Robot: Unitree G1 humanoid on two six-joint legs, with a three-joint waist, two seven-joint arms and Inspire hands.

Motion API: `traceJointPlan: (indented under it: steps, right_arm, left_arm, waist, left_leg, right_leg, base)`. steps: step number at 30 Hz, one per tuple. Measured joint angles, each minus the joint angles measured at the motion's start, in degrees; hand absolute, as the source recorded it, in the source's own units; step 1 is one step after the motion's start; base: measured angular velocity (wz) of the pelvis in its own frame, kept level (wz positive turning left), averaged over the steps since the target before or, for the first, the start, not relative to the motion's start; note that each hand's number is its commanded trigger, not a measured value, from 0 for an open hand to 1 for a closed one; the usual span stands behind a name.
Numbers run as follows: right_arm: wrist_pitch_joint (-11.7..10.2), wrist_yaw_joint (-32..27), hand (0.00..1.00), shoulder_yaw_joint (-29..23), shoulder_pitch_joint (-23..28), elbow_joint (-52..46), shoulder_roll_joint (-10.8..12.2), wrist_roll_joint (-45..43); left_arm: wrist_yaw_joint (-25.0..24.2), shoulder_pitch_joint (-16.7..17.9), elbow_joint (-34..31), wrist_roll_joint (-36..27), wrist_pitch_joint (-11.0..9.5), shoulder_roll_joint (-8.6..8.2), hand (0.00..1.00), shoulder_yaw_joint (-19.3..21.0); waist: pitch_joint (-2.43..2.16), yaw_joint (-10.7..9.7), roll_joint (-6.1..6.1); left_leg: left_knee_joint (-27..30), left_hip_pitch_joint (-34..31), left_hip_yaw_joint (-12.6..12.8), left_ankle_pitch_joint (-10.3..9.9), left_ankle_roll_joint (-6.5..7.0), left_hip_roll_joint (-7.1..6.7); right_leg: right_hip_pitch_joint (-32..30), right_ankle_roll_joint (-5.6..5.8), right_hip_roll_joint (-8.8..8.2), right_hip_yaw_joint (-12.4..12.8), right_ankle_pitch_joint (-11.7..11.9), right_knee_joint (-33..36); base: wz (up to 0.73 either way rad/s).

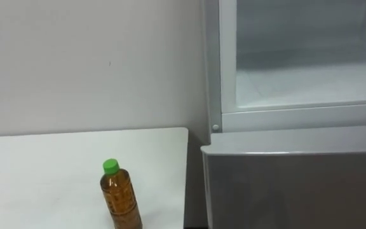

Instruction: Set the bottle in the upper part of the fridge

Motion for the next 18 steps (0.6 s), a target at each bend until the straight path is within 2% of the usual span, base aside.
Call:
traceJointPlan:
  steps: [4,6,7,9,10,12,14,18]
  right_arm:
    - [1.2,0.3,0.00,-1.5,0.5,-0.9,-0.1,-0.6]
    - [1.9,0.4,0.00,-2.0,0.8,-2.0,0.0,-1.5]
    - [2.0,0.4,0.00,-2.2,0.8,-2.0,0.0,-1.7]
    - [2.4,0.8,0.00,-2.7,1.1,-2.3,0.0,-1.6]
    - [2.4,0.9,0.00,-2.8,1.3,-2.1,0.0,-1.7]
    - [2.4,0.9,0.00,-2.6,1.2,-2.1,0.0,-2.1]
    - [2.3,0.9,0.00,-2.4,1.5,-2.1,0.0,-2.1]
    - [1.7,0.9,0.00,-2.3,1.1,-2.1,-0.2,-2.3]
  left_arm:
    - [-0.3,3.1,9.0,-0.4,0.3,-0.75,0.00,-0.3]
    - [-0.7,4.6,18.7,-2.4,0.8,-0.78,0.00,-1.7]
    - [-0.7,4.9,21.2,-2.5,1.2,-0.78,0.00,-2.3]
    - [-3.1,6.5,32.3,-3.9,1.8,-0.89,0.00,-4.9]
    - [-3.7,6.6,35.8,-3.7,1.9,-0.91,0.00,-5.5]
    - [-4.5,7.1,47.6,-2.2,2.7,-0.96,0.00,-8.8]
    - [-5.4,7.6,52.8,-1.1,3.0,-1.14,0.00,-10.8]
    - [-7.0,6.6,65.4,3.4,3.0,-1.23,0.00,-13.4]
  waist:
    - [-0.23,0.0,-0.21]
    - [-0.38,-0.1,-0.07]
    - [-0.40,0.0,-0.08]
    - [-0.42,0.1,-0.06]
    - [-0.54,0.0,-0.27]
    - [-0.57,0.0,-0.43]
    - [-0.50,0.0,-1.16]
    - [-0.42,-0.2,-1.64]
  left_leg:
    - [0.0,0.0,0.1,0.0,0.00,-0.08]
    - [0.2,0.0,-0.2,0.0,0.01,-0.08]
    - [0.2,0.0,-0.2,0.0,0.01,-0.08]
    - [0.0,0.2,-0.2,0.0,0.00,-0.07]
    - [0.0,0.3,-0.2,0.0,0.01,-0.08]
    - [0.1,0.5,0.3,0.0,0.00,-0.07]
    - [0.1,0.4,0.4,0.0,0.00,-0.04]
    - [0.1,0.4,0.4,-0.1,0.15,0.01]
  right_leg:
    - [0.0,0.01,-0.07,0.1,0.0,0.3]
    - [0.0,0.01,-0.06,0.1,0.0,0.2]
    - [0.0,0.01,-0.06,0.1,0.0,0.1]
    - [0.2,0.00,-0.05,0.1,0.0,0.1]
    - [0.4,0.00,-0.05,0.1,0.0,0.1]
    - [0.5,0.00,-0.05,0.3,0.0,0.1]
    - [0.5,0.00,-0.04,0.1,0.0,0.0]
    - [0.4,-0.01,-0.07,0.3,-0.2,0.1]
  base:
    - [-0.01]
    - [0.00]
    - [0.00]
    - [0.00]
    - [0.00]
    - [-0.04]
    - [0.04]
    - [0.01]
